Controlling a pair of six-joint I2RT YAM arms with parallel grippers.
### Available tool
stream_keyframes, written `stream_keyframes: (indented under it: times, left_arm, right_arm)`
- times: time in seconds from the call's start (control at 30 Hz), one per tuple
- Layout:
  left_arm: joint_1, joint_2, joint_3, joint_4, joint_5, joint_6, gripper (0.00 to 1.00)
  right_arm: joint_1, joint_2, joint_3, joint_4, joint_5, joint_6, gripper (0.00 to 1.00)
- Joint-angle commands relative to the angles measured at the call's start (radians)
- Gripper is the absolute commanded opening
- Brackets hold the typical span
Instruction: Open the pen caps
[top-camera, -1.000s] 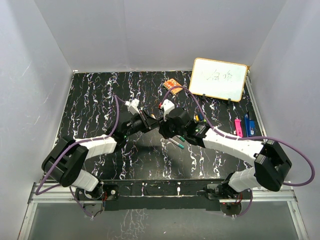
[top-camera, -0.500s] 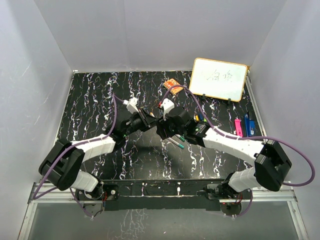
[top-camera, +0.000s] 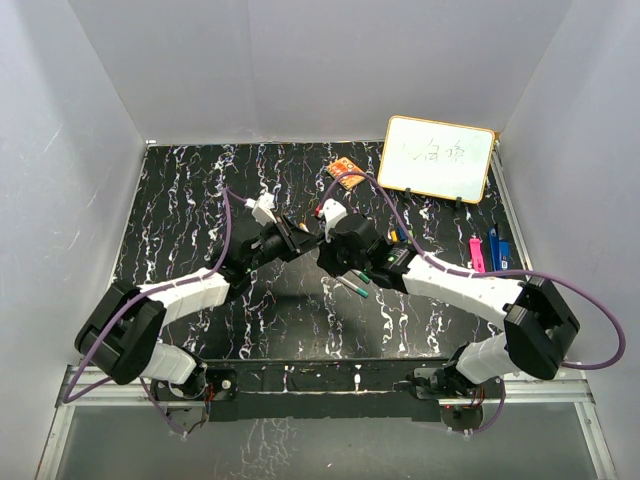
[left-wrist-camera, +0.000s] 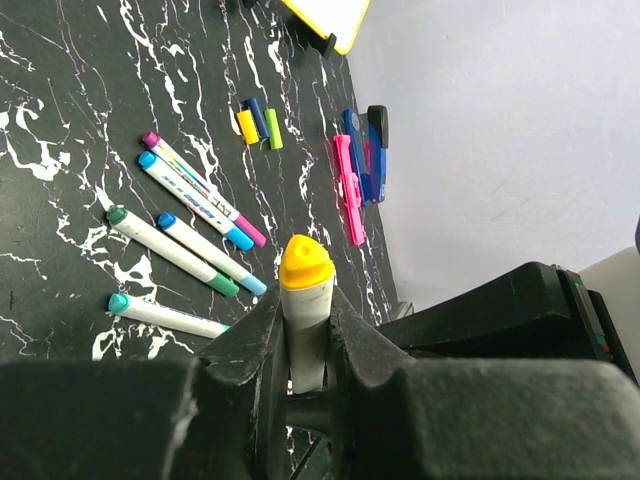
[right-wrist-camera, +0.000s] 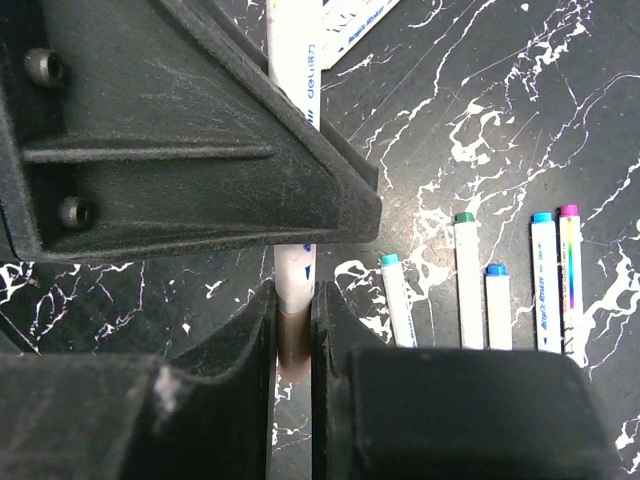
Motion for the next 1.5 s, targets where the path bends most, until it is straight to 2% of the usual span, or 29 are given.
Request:
stream_keyframes:
  times: [0.0,0.17,0.4,0.6,0.73,0.8,0.93,1.07,1.27,1.47]
  left_arm:
    - [-0.005,-0.077,0.027,-0.02,-0.051,0.004,0.0]
    - [0.045,-0.094,0.087,-0.13,-0.126,0.046,0.0]
    - [0.28,-0.045,0.182,-0.149,-0.04,0.081,0.0]
    - [0.363,-0.011,0.286,-0.249,-0.041,0.154,0.0]
    - [0.373,0.024,0.362,-0.391,-0.013,0.23,0.0]
    - [0.372,0.042,0.399,-0.481,0.006,0.281,0.0]
    - [0.371,0.069,0.454,-0.643,0.025,0.376,0.0]
    - [0.371,0.098,0.497,-0.779,0.003,0.452,0.0]
    - [0.372,0.169,0.559,-0.923,-0.033,0.55,0.0]
    - [0.371,0.231,0.599,-0.997,-0.06,0.601,0.0]
  right_arm:
    - [0.003,-0.003,0.043,0.052,0.006,0.003,0.0]
    - [0.002,-0.012,0.011,0.029,0.024,0.009,0.0]
    - [0.003,-0.062,-0.066,-0.022,0.026,0.02,0.0]
    - [0.001,-0.135,-0.11,-0.052,0.078,0.024,0.0]
    - [-0.026,-0.149,-0.08,-0.09,0.235,0.04,0.0]
    - [-0.101,-0.135,-0.044,-0.124,0.273,0.047,0.0]
    - [-0.314,-0.08,0.021,-0.119,0.212,0.03,0.0]
    - [-0.417,0.047,0.108,-0.138,0.217,0.009,0.0]
    - [-0.472,0.195,0.166,-0.11,0.194,0.005,0.0]
    - [-0.483,0.288,0.208,-0.104,0.183,-0.004,0.0]
